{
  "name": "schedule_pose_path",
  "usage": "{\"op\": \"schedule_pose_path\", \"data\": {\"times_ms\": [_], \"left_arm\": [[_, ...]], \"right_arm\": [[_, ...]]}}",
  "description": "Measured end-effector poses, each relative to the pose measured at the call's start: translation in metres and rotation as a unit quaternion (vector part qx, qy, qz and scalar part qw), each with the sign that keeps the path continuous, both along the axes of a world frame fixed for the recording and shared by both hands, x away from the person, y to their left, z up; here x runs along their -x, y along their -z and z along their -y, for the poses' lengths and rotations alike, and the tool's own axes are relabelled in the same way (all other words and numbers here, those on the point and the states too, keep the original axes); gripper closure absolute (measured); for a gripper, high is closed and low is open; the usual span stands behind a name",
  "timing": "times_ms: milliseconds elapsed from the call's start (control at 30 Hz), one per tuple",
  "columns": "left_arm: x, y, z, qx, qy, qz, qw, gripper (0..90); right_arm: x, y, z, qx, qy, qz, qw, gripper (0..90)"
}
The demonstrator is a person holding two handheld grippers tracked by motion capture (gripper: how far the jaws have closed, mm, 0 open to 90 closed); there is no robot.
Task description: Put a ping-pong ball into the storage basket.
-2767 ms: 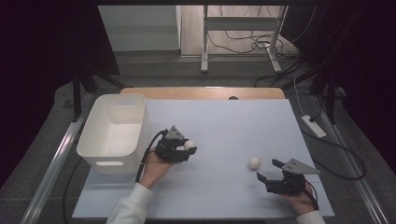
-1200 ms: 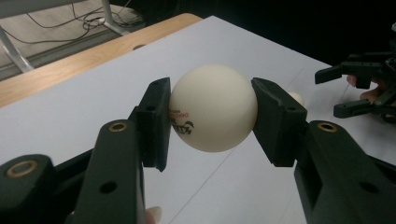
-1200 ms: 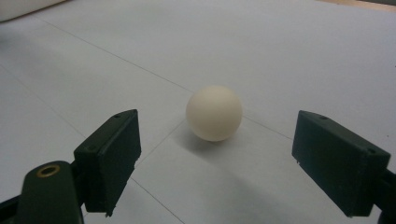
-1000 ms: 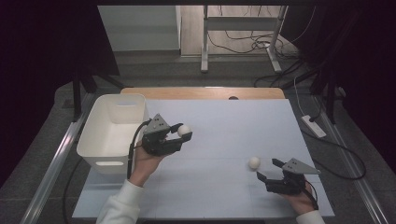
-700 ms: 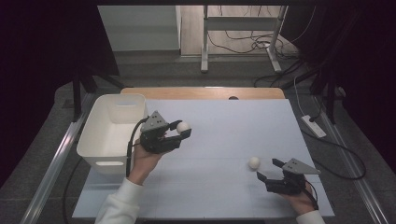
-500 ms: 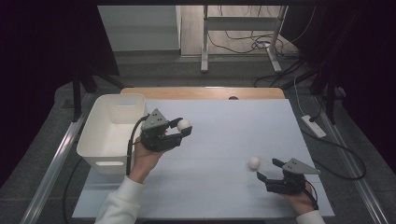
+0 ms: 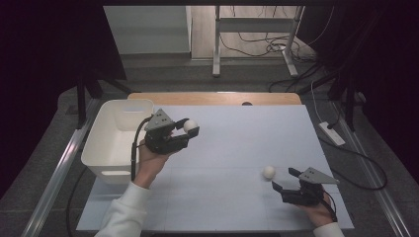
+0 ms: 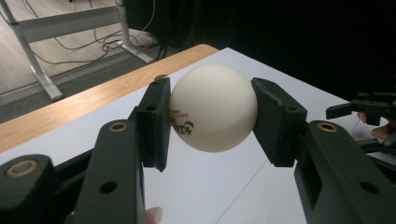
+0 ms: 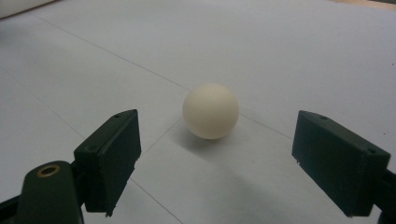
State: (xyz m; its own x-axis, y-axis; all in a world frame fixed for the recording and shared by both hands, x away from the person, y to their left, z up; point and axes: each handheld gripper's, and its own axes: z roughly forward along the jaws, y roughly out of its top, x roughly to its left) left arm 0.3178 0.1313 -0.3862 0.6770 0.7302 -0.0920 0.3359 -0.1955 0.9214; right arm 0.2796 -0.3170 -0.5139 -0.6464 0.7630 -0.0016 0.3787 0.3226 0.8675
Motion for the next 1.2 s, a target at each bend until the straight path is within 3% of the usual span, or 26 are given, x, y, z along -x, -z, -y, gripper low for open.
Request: {"op": "schedule_pose_path", "data": {"times_ms": [1200], "left_arm": [[-0.006,-0.007,-0.042,-0.002,-0.066,0.006,0.9978,50.9]], "right_arm": [[0.0,0.0,0.0,0.001,0.002,0.0,1.0,15.8]]}}
